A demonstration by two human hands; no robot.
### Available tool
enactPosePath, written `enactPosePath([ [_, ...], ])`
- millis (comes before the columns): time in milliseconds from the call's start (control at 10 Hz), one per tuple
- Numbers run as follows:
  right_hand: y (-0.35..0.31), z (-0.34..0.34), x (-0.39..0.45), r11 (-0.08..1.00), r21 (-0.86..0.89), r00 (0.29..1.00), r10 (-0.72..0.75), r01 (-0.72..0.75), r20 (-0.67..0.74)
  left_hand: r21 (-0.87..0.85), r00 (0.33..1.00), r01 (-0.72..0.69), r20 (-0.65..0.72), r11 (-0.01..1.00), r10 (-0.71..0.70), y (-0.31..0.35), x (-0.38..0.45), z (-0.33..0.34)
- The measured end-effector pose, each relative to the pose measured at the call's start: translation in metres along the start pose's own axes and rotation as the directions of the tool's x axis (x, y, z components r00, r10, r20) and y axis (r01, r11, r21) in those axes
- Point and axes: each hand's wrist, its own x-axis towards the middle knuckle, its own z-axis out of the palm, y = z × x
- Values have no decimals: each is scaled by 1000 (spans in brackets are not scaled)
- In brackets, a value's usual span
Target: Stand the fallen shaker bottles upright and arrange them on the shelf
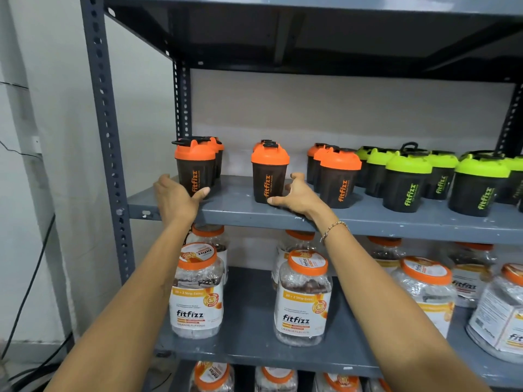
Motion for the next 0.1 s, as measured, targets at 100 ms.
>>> enactPosePath([
  [100, 9, -2, -21, 994, -49, 947, -103, 93, -305, -103, 973, -160, -185, 982, 139, -1, -20, 1],
])
